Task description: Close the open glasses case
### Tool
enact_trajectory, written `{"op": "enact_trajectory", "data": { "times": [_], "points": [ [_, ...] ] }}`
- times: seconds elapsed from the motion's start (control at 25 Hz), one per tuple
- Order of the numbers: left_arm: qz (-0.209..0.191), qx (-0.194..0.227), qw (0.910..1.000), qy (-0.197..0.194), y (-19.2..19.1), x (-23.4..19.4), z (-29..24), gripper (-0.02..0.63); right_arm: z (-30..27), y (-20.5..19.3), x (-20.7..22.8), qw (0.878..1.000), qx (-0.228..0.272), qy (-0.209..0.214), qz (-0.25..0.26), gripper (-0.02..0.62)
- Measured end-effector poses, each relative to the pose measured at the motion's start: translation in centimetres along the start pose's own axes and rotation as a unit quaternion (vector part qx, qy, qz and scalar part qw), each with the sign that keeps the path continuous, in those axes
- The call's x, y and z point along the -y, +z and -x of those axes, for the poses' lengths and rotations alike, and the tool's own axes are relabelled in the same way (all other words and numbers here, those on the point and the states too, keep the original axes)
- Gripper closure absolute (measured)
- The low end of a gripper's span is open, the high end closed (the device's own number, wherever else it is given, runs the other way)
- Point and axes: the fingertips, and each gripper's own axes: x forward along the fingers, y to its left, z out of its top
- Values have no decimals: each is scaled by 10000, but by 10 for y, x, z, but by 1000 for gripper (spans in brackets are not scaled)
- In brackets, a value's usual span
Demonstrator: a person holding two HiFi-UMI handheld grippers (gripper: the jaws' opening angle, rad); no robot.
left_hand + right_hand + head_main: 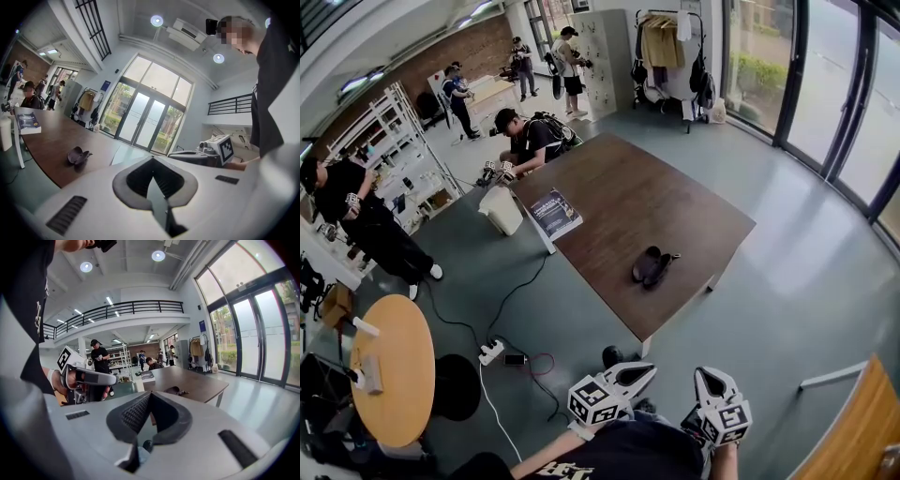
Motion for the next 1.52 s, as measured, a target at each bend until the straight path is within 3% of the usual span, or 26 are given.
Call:
{"op": "enact_trajectory", "data": {
  "times": [0.72, 1.52],
  "points": [
    [45, -82, 9999, -128, -8, 1, -2, 600, 2, -13, 0, 9998, -142, -131, -55, 611],
    [84, -20, 9999, -62, -4, -10, 3, 600, -16, -8, -8, 9998, -198, 43, 62, 609]
  ]
}}
